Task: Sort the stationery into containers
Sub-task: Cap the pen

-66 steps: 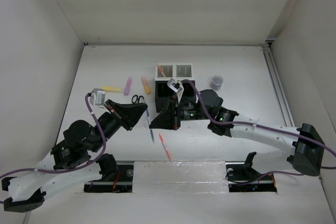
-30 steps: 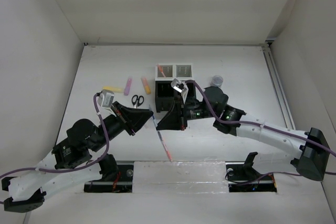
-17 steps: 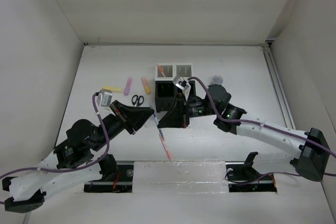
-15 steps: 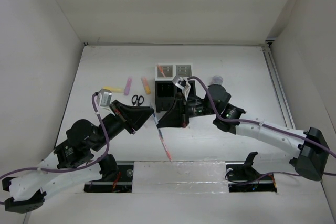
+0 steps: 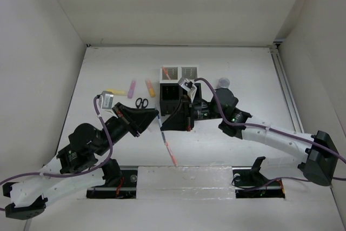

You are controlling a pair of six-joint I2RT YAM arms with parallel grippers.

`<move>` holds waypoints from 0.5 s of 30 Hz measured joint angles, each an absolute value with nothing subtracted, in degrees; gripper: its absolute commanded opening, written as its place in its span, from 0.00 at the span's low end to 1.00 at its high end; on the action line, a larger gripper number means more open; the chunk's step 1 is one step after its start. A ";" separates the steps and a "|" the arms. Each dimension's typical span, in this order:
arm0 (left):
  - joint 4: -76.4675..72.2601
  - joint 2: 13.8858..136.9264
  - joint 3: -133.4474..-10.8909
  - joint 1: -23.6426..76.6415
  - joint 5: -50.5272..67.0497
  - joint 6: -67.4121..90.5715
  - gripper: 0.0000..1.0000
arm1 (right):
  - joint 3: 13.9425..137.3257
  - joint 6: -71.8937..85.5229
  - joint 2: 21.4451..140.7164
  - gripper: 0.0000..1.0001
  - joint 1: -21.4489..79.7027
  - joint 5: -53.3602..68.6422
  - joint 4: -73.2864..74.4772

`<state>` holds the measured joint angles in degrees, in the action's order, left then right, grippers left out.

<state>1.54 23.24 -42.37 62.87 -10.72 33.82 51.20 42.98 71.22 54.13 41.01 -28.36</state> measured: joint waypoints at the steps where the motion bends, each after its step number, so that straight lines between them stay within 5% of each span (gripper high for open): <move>1: 1.10 23.24 -42.26 62.87 -10.90 33.98 0.00 | 51.11 43.13 71.00 0.00 54.13 40.80 -28.34; 15: -0.14 23.83 -41.60 62.87 -11.70 34.98 0.00 | 50.96 44.51 70.91 0.00 54.02 40.27 -28.34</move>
